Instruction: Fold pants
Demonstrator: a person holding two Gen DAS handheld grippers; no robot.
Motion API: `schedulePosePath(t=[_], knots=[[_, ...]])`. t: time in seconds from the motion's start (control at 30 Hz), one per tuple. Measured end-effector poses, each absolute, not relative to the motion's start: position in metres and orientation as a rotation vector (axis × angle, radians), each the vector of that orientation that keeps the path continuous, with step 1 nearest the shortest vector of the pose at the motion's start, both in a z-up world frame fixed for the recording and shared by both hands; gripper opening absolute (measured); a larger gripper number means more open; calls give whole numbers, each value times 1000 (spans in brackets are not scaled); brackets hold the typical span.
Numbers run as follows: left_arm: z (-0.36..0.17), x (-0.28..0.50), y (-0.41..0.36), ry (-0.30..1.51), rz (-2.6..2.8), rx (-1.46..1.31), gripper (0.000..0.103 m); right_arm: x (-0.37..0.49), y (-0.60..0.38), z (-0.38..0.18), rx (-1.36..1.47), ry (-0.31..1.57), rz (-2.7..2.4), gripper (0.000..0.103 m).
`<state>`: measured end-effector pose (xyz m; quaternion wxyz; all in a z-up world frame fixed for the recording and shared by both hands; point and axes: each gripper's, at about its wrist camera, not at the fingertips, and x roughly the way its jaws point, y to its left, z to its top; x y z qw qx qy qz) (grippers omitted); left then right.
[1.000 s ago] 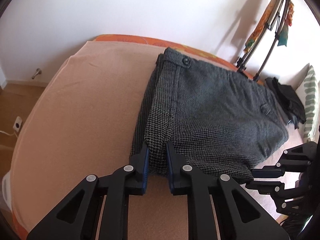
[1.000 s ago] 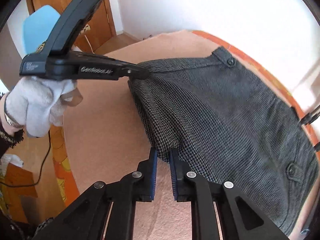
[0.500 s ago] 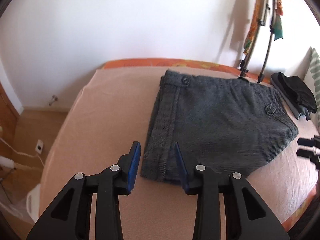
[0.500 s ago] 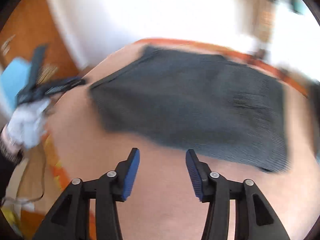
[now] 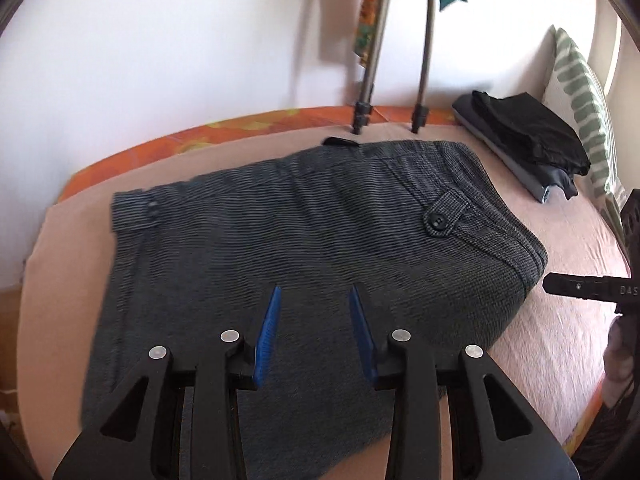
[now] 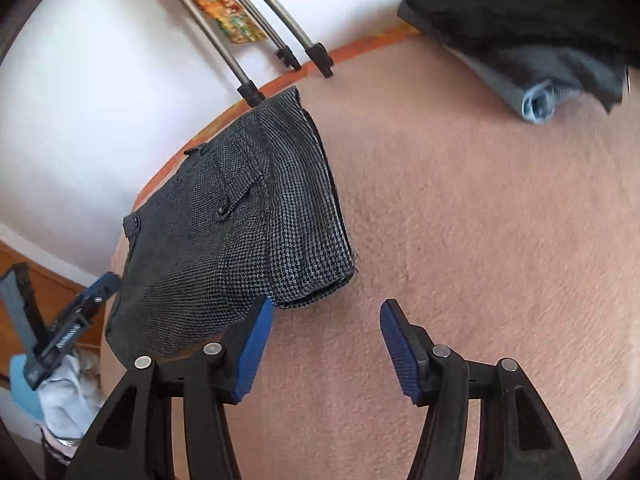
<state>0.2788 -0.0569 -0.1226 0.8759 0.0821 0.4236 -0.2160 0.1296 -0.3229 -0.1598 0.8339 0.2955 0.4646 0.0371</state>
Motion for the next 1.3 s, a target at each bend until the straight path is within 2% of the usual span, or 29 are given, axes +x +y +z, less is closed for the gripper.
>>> schedulePosePath(t=[0.2,0.47,0.53,0.57,0.6,0.7,0.8,0.93,1.1,1.3], knots=[[-162,279,-86,900,-416,374,34,138,-316,-173,785,948,119,65],[-131,249,-83,766,-437,316,34,142,-311,-176,864,862,75,65],[-135,240,-92,764,-479,352,34,145,-310,-178,884,851,69,57],[-140,240,-96,774,-486,372,34,148,-310,-180,896,854,73,43],[-148,241,-103,793,-489,394,34,148,-309,-180,901,854,69,35],[-156,246,-97,811,-491,345,34,148,-306,-171,845,846,55,22],[-151,252,-89,836,-491,270,36,149,-301,-158,778,836,49,17],[-133,236,-69,781,-497,178,36,148,-294,-140,717,806,49,15],[-154,237,-63,868,-533,169,37,153,-278,-117,601,779,41,14],[-130,229,-20,841,-494,33,36,159,-242,-80,428,727,68,14]])
